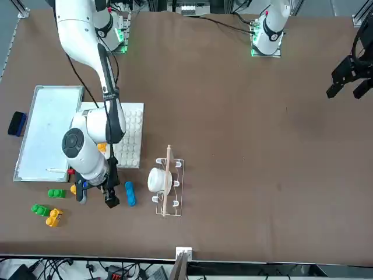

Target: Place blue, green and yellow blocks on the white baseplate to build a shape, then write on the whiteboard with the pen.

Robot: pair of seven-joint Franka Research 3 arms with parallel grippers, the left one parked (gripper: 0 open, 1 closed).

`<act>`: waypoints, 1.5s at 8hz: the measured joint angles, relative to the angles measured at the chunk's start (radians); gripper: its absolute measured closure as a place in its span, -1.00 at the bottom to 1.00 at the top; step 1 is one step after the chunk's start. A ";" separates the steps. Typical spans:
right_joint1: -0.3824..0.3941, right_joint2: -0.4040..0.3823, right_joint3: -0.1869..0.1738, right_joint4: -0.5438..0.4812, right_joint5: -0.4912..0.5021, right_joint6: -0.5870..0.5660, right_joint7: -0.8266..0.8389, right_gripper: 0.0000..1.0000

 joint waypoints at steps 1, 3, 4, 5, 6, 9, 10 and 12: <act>0.000 0.012 0.000 0.006 0.003 0.000 0.068 -0.92; 0.001 0.050 0.000 0.052 0.005 0.000 0.301 -0.92; 0.005 0.066 0.001 0.073 0.005 -0.002 0.380 -0.92; 0.014 0.074 0.001 0.084 0.005 -0.011 0.419 -0.92; 0.024 0.076 0.001 0.087 0.005 -0.021 0.442 -0.92; 0.037 0.088 0.001 0.088 -0.007 -0.031 0.479 -0.89; 0.045 0.100 0.001 0.089 -0.053 -0.032 0.473 -0.90; 0.064 0.117 0.001 0.090 -0.138 -0.035 0.373 -0.84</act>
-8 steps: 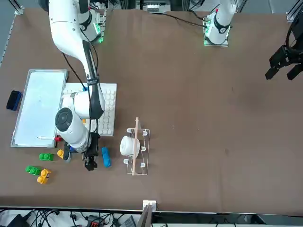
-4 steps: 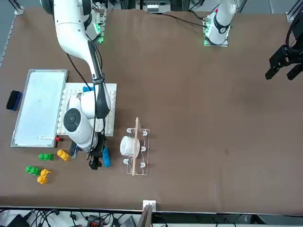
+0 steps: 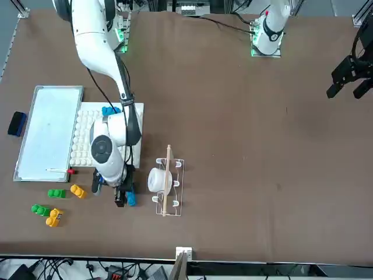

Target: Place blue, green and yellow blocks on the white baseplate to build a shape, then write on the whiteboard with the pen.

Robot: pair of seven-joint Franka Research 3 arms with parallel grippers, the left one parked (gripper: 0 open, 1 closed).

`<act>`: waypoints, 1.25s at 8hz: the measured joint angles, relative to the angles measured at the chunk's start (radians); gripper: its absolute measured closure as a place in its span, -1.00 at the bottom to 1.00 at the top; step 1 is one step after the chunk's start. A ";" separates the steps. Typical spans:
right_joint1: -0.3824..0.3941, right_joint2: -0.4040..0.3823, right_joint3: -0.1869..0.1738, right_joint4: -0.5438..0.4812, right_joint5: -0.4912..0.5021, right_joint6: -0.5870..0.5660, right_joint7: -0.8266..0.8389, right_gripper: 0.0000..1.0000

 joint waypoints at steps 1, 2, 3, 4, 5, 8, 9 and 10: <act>0.005 0.001 0.000 0.001 -0.006 -0.005 -0.111 -0.81; 0.006 0.000 -0.001 0.006 -0.008 -0.009 -0.256 -0.77; 0.005 0.000 -0.002 0.010 -0.008 -0.013 -0.415 -0.74; 0.004 0.000 -0.002 0.013 -0.008 -0.014 -0.575 -0.71; 0.005 0.000 0.002 0.014 -0.008 -0.015 -0.746 -0.67; -0.001 0.004 0.010 0.014 -0.007 -0.022 -1.162 -0.59; -0.008 0.008 0.010 0.014 -0.008 -0.023 -1.269 -0.56; -0.020 0.013 0.013 0.014 -0.008 -0.022 -1.361 -0.53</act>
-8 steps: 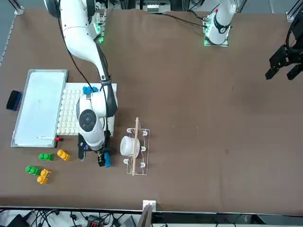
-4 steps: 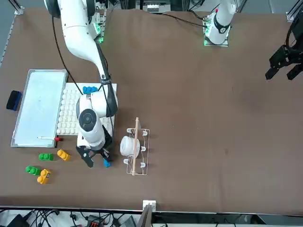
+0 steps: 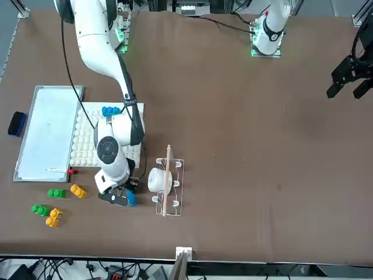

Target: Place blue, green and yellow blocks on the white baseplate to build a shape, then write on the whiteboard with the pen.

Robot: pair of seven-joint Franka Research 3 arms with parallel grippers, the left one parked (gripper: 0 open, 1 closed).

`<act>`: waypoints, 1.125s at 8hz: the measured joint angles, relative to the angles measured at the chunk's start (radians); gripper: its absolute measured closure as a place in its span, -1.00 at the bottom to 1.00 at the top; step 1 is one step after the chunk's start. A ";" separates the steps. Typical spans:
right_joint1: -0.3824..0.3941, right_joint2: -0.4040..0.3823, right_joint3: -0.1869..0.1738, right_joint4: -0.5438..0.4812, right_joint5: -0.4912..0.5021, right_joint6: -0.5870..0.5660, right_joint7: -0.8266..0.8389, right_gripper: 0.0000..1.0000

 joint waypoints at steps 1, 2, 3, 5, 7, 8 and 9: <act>-0.015 0.007 0.010 0.000 0.000 0.012 -0.062 -0.51; -0.024 0.015 0.027 0.000 0.000 0.035 -0.090 -0.49; -0.025 0.025 0.041 0.000 0.000 0.059 -0.097 -0.44; -0.024 0.037 0.052 0.000 0.000 0.085 -0.101 -0.43; -0.028 0.039 0.052 0.000 0.000 0.085 -0.141 -0.43; -0.033 0.039 0.052 0.000 0.000 0.084 -0.163 -0.43; -0.040 0.039 0.052 0.000 0.000 0.084 -0.178 -0.43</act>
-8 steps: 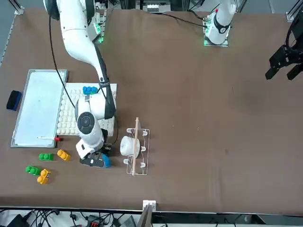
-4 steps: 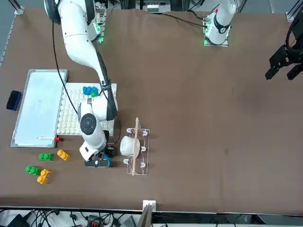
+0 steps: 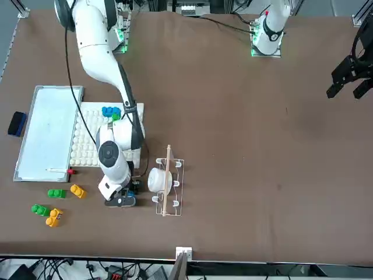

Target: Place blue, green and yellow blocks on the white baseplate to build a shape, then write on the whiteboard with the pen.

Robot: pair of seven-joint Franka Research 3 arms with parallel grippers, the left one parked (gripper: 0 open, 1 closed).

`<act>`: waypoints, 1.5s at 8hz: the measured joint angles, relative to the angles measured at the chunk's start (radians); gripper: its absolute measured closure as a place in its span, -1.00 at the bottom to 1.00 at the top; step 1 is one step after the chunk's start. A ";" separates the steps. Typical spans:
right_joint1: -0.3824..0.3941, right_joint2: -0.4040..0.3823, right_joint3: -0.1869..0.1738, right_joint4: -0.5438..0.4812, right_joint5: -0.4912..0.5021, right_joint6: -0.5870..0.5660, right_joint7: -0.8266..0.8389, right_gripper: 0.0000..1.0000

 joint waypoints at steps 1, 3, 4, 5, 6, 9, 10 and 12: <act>-0.004 0.002 0.000 -0.001 0.000 0.000 -0.004 -0.43; -0.007 0.012 0.000 -0.002 0.000 0.000 -0.004 -0.42; -0.007 0.013 0.002 -0.002 0.000 0.001 -0.004 -0.36; -0.007 0.013 0.004 -0.002 0.000 0.002 -0.004 -0.30; -0.006 0.014 0.005 -0.002 0.000 0.005 -0.004 -0.14; -0.007 0.006 0.004 0.000 0.016 0.007 0.014 0.27; -0.007 0.006 0.004 0.000 0.032 0.008 0.019 0.27; -0.006 0.006 0.004 0.000 0.060 0.008 0.043 0.29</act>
